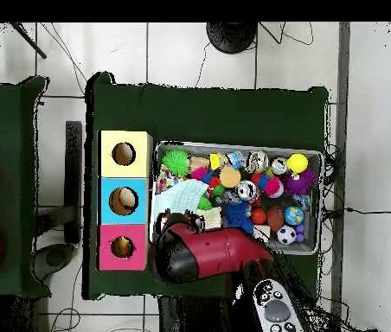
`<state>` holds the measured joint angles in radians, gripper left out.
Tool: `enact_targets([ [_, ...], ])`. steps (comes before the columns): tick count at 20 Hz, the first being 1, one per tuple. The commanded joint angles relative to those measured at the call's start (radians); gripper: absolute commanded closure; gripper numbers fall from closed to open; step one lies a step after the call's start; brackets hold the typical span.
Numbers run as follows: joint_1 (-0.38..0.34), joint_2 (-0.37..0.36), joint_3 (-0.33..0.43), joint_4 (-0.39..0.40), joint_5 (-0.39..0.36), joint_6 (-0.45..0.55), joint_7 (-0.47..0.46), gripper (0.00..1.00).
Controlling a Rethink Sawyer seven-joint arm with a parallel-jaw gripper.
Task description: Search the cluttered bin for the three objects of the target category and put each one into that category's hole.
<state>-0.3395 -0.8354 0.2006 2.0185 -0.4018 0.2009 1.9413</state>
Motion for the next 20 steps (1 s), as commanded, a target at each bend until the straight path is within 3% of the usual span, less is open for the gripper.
enact_targets([
  [1,0.051,0.079,-0.097,-0.149,0.013,0.051,0.130,0.00],
  [6,0.101,0.096,-0.155,-0.230,-0.050,0.199,0.032,0.00],
  [14,0.150,0.155,-0.206,-0.293,-0.074,0.217,0.027,0.00],
  [17,0.150,0.173,-0.200,-0.295,-0.073,0.273,-0.009,0.00],
  [20,0.156,0.204,-0.200,-0.293,-0.076,0.238,0.005,0.00],
])
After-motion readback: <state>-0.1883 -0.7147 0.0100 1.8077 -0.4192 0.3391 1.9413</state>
